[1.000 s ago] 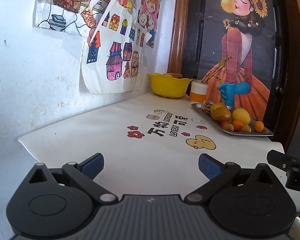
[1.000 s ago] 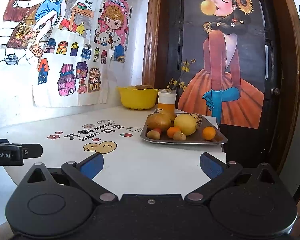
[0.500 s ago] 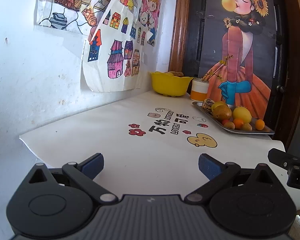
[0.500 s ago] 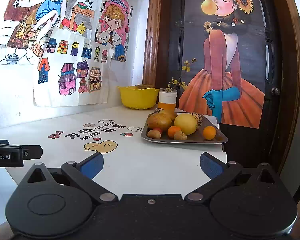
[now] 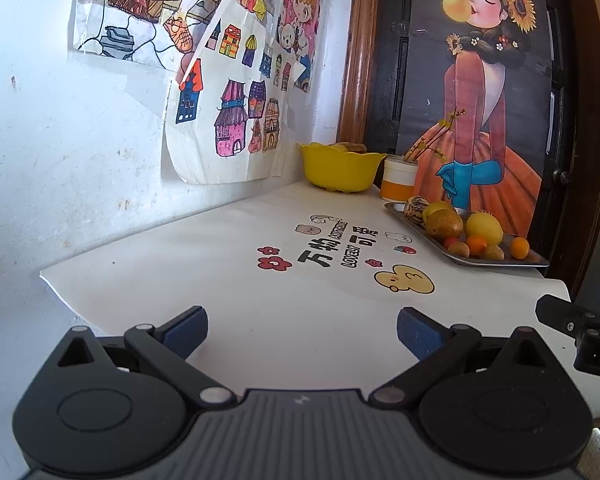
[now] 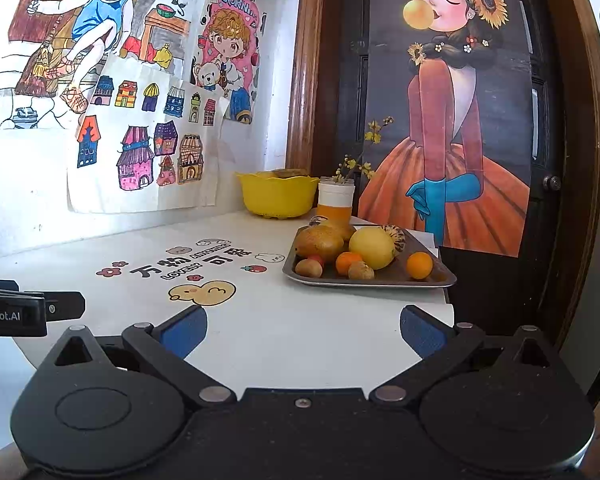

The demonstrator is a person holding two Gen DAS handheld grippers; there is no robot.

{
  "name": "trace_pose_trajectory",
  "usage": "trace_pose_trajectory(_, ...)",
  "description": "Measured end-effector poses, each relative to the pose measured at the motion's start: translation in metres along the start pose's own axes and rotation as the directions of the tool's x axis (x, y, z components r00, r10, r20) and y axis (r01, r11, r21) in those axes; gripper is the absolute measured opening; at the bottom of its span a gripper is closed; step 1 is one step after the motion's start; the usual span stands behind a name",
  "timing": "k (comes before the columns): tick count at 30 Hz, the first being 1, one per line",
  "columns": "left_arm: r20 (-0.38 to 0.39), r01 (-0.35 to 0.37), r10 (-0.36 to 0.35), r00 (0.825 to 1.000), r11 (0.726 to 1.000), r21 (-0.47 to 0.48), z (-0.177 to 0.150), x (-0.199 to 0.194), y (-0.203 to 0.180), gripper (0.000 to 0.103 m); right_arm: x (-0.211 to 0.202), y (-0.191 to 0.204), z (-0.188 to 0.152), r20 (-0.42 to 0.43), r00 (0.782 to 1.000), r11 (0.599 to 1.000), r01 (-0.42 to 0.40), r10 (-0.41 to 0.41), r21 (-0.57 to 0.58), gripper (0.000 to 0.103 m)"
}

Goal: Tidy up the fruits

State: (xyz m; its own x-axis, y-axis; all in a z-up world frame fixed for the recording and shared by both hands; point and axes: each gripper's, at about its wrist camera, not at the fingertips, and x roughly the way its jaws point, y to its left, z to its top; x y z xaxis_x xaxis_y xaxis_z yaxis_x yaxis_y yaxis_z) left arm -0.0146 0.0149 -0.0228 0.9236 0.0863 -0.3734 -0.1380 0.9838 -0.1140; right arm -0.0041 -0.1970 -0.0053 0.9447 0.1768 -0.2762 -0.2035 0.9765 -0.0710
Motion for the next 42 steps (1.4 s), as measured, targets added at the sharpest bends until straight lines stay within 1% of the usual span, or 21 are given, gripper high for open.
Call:
trace_pose_trajectory(24,-0.002,0.002,-0.002,1.000,1.000,0.001,0.0003,-0.0007,-0.0004,0.102,0.0000,0.0013,-0.0006,-0.003,1.000,1.000,-0.002,0.002,-0.001,0.102)
trace_pose_trajectory(26,-0.003,-0.009,0.009,1.000,1.000,0.012,-0.0003,-0.0018,-0.0019,0.102,-0.0002,0.0018,-0.0006,-0.003,1.000,1.000,-0.001,0.001,-0.001,0.102)
trace_pose_trajectory(28,-0.004,-0.046,0.046,0.999,0.999,0.027,-0.0007,-0.0028,-0.0048,0.102,0.0000,0.0016,-0.0005,-0.003,1.000,1.000,-0.001,0.001,-0.001,0.102)
trace_pose_trajectory(30,0.002,-0.066,0.066,0.998,0.997,0.045,-0.0017,-0.0034,-0.0066,0.102,0.0003,0.0011,-0.0002,-0.004,1.000,1.000,-0.002,0.002,-0.001,0.102)
trace_pose_trajectory(39,0.029,-0.031,0.029,0.999,0.998,0.063,-0.0005,-0.0085,-0.0086,0.102,-0.0001,0.0026,-0.0016,-0.006,1.000,1.000,-0.005,0.005,-0.001,0.102)
trace_pose_trajectory(42,0.030,-0.029,0.027,0.999,0.997,0.065,0.0000,-0.0078,-0.0091,0.102,-0.0002,0.0029,-0.0018,-0.008,1.000,1.000,-0.006,0.006,-0.002,0.102)
